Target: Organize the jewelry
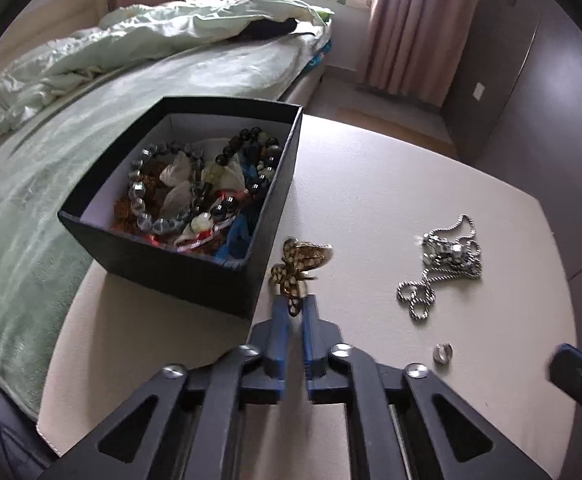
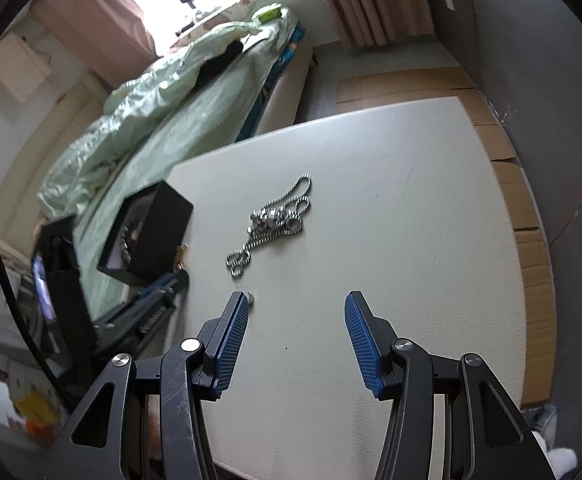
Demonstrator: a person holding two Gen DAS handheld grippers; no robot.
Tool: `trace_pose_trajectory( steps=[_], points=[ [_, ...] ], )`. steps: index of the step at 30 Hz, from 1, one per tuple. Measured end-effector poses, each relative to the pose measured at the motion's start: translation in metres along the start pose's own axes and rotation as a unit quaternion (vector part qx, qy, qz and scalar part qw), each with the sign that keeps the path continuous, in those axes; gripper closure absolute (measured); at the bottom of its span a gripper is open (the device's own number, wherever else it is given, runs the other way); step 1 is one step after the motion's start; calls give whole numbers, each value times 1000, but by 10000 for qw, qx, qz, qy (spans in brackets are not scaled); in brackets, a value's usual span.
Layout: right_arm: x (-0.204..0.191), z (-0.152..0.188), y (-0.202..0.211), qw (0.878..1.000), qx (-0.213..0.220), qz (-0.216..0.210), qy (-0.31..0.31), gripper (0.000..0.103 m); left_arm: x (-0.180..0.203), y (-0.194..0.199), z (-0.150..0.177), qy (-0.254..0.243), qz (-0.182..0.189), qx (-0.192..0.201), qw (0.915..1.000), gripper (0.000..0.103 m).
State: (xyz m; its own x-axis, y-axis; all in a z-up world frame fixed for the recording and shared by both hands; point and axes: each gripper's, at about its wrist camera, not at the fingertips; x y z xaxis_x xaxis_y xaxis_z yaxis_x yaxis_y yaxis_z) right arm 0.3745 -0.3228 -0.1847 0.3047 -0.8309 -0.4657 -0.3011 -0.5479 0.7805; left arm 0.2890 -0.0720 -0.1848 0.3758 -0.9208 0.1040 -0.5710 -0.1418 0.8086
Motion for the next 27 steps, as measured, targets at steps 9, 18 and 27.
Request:
trace_pose_trajectory(
  steps=[9, 18, 27],
  points=[
    [-23, 4, -24, 9984, -309, 68, 476, 52, -8, 25, 4, 71, 662, 129, 9977, 102],
    [-35, 6, -42, 9963, -514, 125, 682, 52, -23, 56, -3, 138, 1098, 311, 9934, 103],
    [-57, 13, -58, 9887, -640, 531, 1250, 52, -45, 80, -19, 260, 1435, 525, 9879, 103]
  ],
)
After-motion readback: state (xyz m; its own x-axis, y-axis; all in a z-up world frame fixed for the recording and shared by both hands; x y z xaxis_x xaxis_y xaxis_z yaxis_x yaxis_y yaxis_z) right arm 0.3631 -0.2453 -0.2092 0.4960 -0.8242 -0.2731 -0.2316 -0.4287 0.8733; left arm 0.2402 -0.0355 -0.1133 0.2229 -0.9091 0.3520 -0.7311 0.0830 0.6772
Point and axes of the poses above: each gripper's, at about its wrist camera, not at the fingertips, and y roughly against the way its jaws point, x to its right, z to its underside, and after that the axes turned 2 degrees about x, right-handed
